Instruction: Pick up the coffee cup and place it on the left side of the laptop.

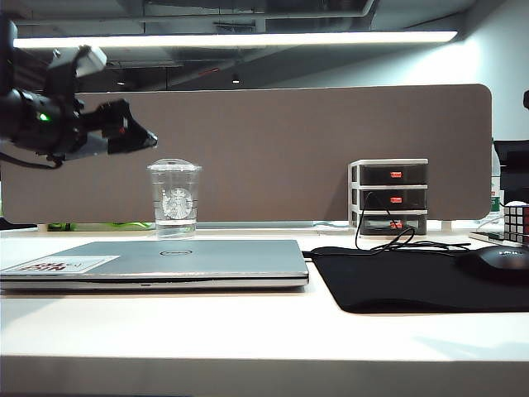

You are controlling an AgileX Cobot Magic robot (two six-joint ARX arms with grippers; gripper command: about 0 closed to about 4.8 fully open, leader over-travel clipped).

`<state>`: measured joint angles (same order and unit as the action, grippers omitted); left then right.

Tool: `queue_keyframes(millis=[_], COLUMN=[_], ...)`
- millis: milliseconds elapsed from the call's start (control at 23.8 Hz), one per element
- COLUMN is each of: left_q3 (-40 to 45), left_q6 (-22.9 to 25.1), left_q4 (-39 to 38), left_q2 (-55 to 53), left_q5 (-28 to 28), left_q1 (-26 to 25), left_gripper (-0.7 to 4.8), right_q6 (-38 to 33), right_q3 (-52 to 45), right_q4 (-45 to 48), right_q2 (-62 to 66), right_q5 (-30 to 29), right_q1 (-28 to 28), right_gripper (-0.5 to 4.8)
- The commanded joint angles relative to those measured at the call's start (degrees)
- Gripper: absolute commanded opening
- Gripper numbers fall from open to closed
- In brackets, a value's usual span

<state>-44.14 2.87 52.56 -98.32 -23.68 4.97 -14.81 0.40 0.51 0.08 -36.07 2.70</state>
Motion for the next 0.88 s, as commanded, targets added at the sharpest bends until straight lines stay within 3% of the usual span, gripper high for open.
queue_keyframes(millis=[42, 210, 335, 461, 629, 881], left_q3=[-0.6, -1.6, -8.6, -15.2, -23.5, -39.9], left_q6=[0.2, 1.3, 2.5, 2.6, 2.7, 2.9], left_q4=[0.6, 1.7, 1.5, 1.5, -0.2, -12.8], left_q2=[-0.8, -1.7, -9.4, -15.8, -22.6, -32.1], left_q5=[8.3, 11.0, -1.6, -8.9, -12.3, -20.7], left_q1=[-0.1, -0.2, -2.1, -3.2, -4.7, -6.7], left_gripper=[4.79, 4.79, 4.79, 4.79, 4.79, 4.79], right_q6=[-0.2, -0.2, -0.2, -0.2, -0.2, -0.2], right_q3=[-0.4, -0.4, -0.4, -0.4, -0.4, -0.4], right_q4=[0.5, 0.5, 0.5, 0.5, 0.1, -3.9], right_q2=[-0.1, -0.1, -0.1, -0.1, -0.1, -0.1], right_q5=[-0.1, -0.1, -0.1, -0.1, -0.1, -0.1], right_q1=[0.0, 0.0, 0.0, 0.0, 0.0, 0.0], right_gripper=[0.01, 0.0, 0.0, 0.0, 0.0, 0.0])
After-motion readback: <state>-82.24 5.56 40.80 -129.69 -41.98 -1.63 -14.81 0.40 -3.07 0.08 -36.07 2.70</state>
